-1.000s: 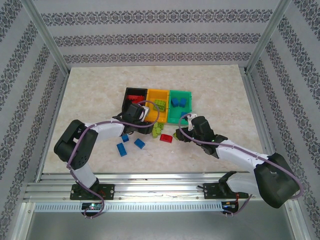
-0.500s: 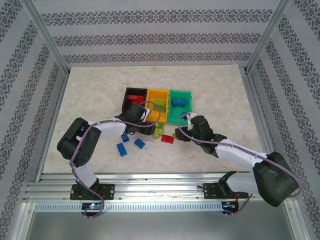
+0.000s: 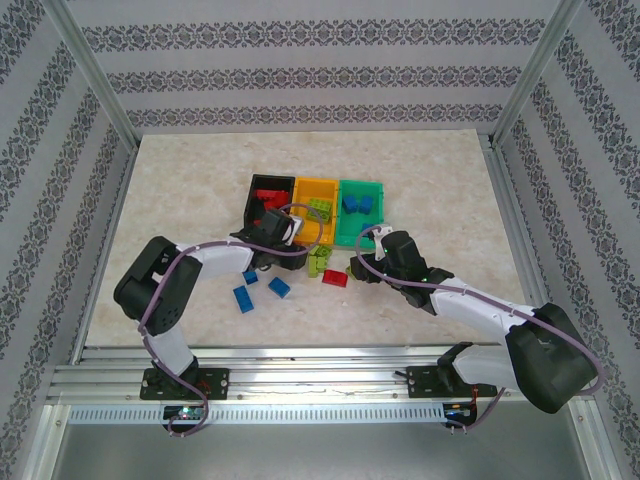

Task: Sort the legos into containers by color

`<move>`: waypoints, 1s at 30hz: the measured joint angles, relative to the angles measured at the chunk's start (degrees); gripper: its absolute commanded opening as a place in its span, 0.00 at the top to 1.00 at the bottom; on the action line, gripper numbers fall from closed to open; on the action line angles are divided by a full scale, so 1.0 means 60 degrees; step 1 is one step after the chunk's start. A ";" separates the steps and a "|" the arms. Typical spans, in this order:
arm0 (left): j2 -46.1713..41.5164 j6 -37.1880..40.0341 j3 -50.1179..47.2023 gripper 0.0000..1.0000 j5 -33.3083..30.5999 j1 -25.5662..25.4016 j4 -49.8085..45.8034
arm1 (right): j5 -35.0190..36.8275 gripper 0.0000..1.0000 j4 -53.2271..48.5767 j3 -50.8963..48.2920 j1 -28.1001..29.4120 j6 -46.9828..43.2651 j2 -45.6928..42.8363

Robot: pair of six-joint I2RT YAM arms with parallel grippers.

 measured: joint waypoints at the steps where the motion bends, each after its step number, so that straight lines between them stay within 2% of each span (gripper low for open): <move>1: -0.0124 0.0004 -0.0109 0.55 0.0029 -0.0018 0.0025 | -0.0004 0.45 0.0000 0.0000 0.0000 0.0000 0.0000; 15: -0.2514 0.0062 -0.1891 0.54 0.0302 -0.0047 0.1475 | 0.0004 0.45 -0.0029 0.0000 0.0142 0.0000 -0.0251; 19: -0.2863 -0.0025 -0.1898 0.54 0.0284 -0.0047 0.1494 | 0.0007 0.45 -0.0029 0.0000 0.0215 0.0000 -0.0251; 26: -0.3665 -0.0255 -0.1643 0.54 -0.0382 0.0040 0.1395 | 0.0011 0.45 -0.0073 0.0000 0.0437 0.0000 -0.0372; 30: -0.3577 -0.0335 -0.0973 0.53 -0.0601 0.0543 0.1162 | 0.0007 0.45 -0.0146 0.0000 0.0459 0.0000 -0.0561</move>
